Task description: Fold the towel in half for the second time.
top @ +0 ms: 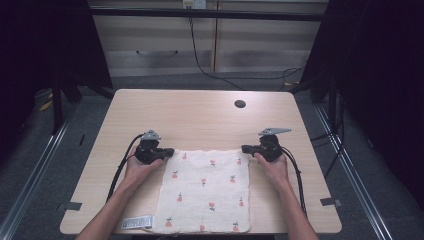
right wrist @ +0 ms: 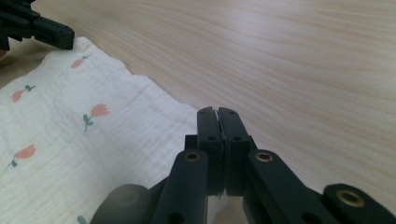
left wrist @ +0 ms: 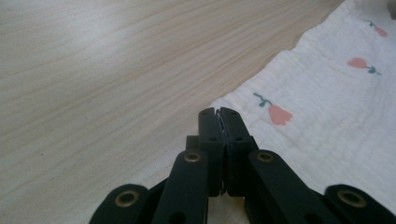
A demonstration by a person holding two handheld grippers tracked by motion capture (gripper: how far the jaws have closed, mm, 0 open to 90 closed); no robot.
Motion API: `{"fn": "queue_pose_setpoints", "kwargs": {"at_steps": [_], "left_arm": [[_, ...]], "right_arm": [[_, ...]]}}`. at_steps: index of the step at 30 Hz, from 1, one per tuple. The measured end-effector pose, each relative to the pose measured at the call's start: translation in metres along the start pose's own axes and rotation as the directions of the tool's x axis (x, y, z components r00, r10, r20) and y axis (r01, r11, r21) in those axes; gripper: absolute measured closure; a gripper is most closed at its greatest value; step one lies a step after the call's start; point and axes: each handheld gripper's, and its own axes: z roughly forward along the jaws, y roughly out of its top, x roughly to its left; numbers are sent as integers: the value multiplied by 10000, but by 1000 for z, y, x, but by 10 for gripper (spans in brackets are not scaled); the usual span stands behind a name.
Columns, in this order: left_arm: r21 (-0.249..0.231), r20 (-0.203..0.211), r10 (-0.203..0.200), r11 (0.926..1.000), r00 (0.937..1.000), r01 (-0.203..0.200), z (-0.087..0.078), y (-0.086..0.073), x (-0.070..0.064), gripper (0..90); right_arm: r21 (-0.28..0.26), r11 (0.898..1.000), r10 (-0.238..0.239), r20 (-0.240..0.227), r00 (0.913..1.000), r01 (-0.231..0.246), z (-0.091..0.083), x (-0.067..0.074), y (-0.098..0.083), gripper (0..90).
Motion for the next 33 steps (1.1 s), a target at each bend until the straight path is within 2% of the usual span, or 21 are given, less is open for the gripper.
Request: {"fn": "queue_pose_setpoints", "kwargs": {"at_steps": [5,8,11,19,24,29,32,33], "left_arm": [[-380,205,-242,9990,9995,250,-9,3,2,885],[-668,240,-529,9963,9983,544,-16,5,5,885],[-698,170,-488,9963,9987,498,-19,5,6,885],[-735,180,-311,9968,9994,323,-23,8,0,886],[-940,202,-190,9954,9996,209,-28,11,-4,886],[-1525,205,-341,9876,9992,368,-42,20,-7,885],[-1620,208,-187,9865,9996,219,-46,24,-9,885],[-1757,212,-228,9841,9995,262,-48,25,-10,885]], "right_arm": [[-423,9990,162,-86,9998,-165,-9,0,5,889],[-726,9973,61,-188,9998,-75,-15,1,8,887],[-874,9961,125,-323,9994,-153,-19,1,9,887],[-972,9952,30,-313,9995,-61,-22,2,12,888],[-1201,9927,-104,-322,9994,65,-29,4,15,889],[-1490,9886,-283,-289,9992,237,-36,9,20,889],[-1565,9874,-267,-299,9992,218,-37,10,22,889],[-1645,9863,-189,-409,9990,120,-38,10,23,889]]}}
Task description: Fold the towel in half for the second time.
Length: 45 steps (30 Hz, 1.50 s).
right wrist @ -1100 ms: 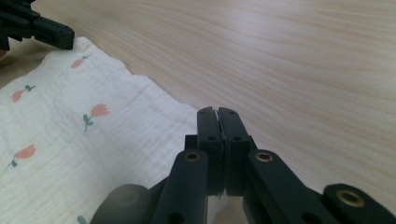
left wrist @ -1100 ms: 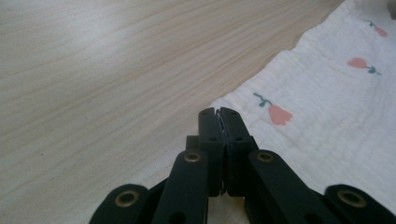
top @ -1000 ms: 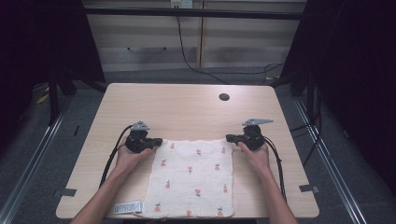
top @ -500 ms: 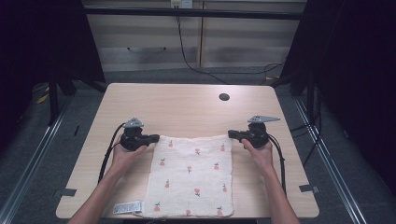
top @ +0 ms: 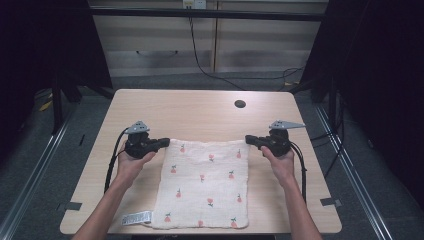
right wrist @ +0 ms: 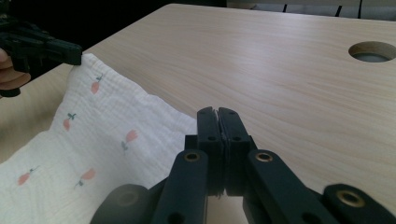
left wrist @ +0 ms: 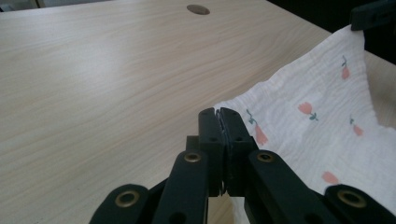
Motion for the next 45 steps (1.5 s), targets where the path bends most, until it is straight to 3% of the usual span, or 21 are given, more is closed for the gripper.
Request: {"fn": "queue_pose_setpoints", "kwargs": {"at_steps": [8,12,13,17,21,26,33,38,43,45], "left_arm": [[-432,45,64,9990,10000,-62,-12,7,-1,885],[-714,-17,320,9969,9995,-321,-19,16,-3,886],[-850,-20,370,9957,9993,-370,-22,21,-5,885],[-967,32,638,9933,9980,-632,-24,27,-11,885],[-1058,144,789,9914,9968,-769,-24,33,-20,885],[-1094,271,851,9906,9960,-817,-19,41,-24,885],[-1122,-19,767,9907,9970,-765,-18,55,-20,885],[-1140,-37,746,9907,9972,-746,-14,62,-17,885],[-1241,87,763,9895,9970,-746,-15,59,-17,885],[-1164,203,884,9895,9959,-854,-16,48,-21,885]], "right_arm": [[-163,9998,-86,-47,10000,85,-2,4,3,889],[-465,9989,-36,-251,9997,24,-6,7,8,889],[-723,9974,-67,-484,9988,32,-10,10,15,890],[-1014,9941,-439,-525,9977,384,-16,19,28,890],[-1183,9921,-480,-566,9972,410,-18,21,34,890],[-1508,9881,-398,-599,9974,304,-24,17,40,890],[-1570,9875,-194,-441,9988,122,-33,10,52,891],[-1601,9867,-335,-325,9989,279,-37,8,63,891],[-1702,9849,-365,-208,9991,324,-43,6,67,892],[-1480,9883,-415,-236,9989,376,-45,10,58,892]]}}
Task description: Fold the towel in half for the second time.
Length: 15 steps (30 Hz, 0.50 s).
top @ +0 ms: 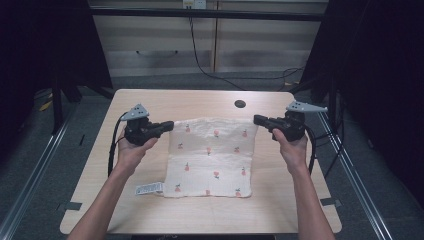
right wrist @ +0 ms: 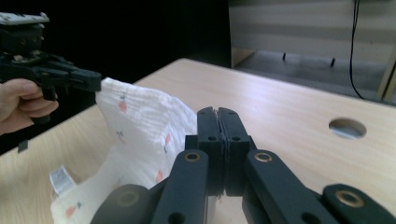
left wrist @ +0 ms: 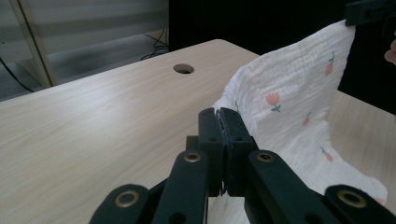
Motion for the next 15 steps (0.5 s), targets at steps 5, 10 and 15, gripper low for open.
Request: {"fn": "queue_pose_setpoints", "kwargs": {"at_steps": [5,10,15], "left_arm": [[-46,57,-135,9999,9999,135,-5,-13,-2,885],[22,62,-108,9999,9999,107,-13,-17,-6,884],[264,-21,168,9995,9999,-167,-23,-21,-12,884]], "right_arm": [[222,9997,129,-15,9999,-128,-4,3,-10,892],[818,9966,12,-295,9996,12,-8,14,-25,891],[1178,9930,-48,-372,9993,92,-12,22,-32,892]]}}
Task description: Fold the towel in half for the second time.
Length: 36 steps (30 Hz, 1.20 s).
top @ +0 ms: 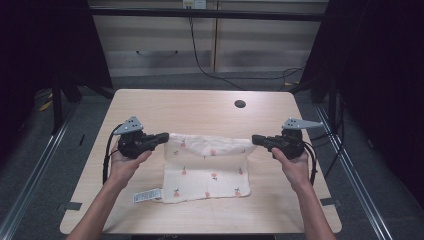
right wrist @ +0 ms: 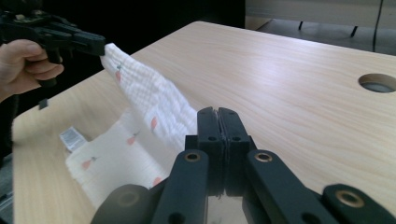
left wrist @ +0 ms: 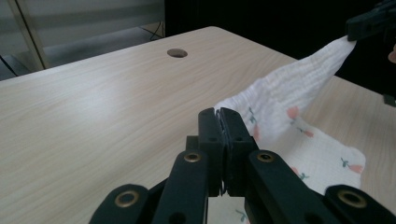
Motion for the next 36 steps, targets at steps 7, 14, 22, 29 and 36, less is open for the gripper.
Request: {"fn": "queue_pose_setpoints", "kwargs": {"at_steps": [7,14,22,29,36], "left_arm": [[421,20,241,9988,9997,-242,-7,-11,-9,884],[746,39,447,9962,9990,-449,-11,-26,-19,884],[993,156,-3,9951,9999,-12,-7,-46,-19,883],[1209,258,112,9926,9996,-143,-12,-55,-24,883],[1504,401,107,9885,9991,-166,-12,-69,-28,883]], "right_arm": [[326,9994,-69,-127,9999,73,-5,10,-13,892],[701,9975,142,-184,9997,-129,-6,13,-36,891],[983,9940,509,-228,9984,-484,-5,14,-59,891],[1204,9911,593,-184,9981,-567,-8,16,-72,890],[1584,9858,562,-2,9984,-554,-8,22,-85,889]]}}
